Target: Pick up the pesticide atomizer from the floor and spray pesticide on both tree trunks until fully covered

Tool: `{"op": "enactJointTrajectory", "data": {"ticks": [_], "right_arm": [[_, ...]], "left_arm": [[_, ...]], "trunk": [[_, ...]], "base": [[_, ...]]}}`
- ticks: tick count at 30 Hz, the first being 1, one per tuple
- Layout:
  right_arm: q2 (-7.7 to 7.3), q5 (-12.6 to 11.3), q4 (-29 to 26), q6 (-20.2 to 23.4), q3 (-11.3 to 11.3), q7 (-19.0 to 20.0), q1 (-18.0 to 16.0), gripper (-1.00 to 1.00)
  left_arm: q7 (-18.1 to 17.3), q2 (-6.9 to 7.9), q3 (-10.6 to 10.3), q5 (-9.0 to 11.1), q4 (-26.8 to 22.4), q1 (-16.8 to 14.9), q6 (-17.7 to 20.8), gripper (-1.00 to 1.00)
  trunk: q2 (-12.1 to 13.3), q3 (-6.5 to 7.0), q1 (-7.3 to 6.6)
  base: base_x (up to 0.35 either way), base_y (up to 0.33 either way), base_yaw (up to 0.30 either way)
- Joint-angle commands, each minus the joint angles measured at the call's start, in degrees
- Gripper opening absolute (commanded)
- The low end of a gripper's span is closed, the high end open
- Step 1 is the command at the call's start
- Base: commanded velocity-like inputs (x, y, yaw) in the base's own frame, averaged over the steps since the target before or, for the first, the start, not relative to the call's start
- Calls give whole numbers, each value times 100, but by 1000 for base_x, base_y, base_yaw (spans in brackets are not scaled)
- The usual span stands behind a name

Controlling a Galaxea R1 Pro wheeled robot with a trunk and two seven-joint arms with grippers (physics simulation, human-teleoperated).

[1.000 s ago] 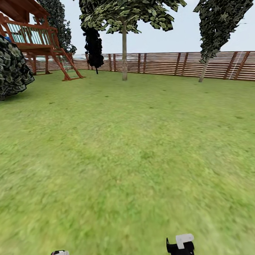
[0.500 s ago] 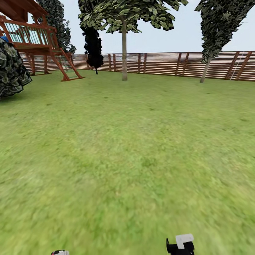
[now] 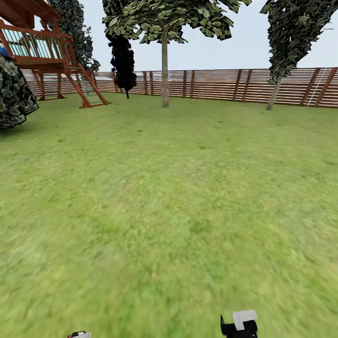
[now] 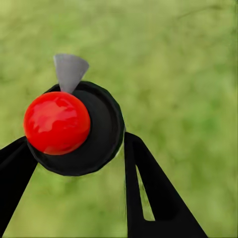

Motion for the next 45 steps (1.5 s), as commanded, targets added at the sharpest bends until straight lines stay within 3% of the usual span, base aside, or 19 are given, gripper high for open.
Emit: {"op": "enactJointTrajectory", "data": {"ticks": [1, 45], "right_arm": [[1, 60, 6, 4, 17, -60, -4, 100], [1, 60, 6, 5, 18, -60, -4, 100]], "left_arm": [[-2, 1, -17, 41, 4, -3, -18, -100], [-2, 1, -17, 41, 2, -4, -18, -100]], "trunk": [[-2, -5, 3], [-2, -5, 3]], "base": [[339, 0, 0], [339, 0, 0]]}}
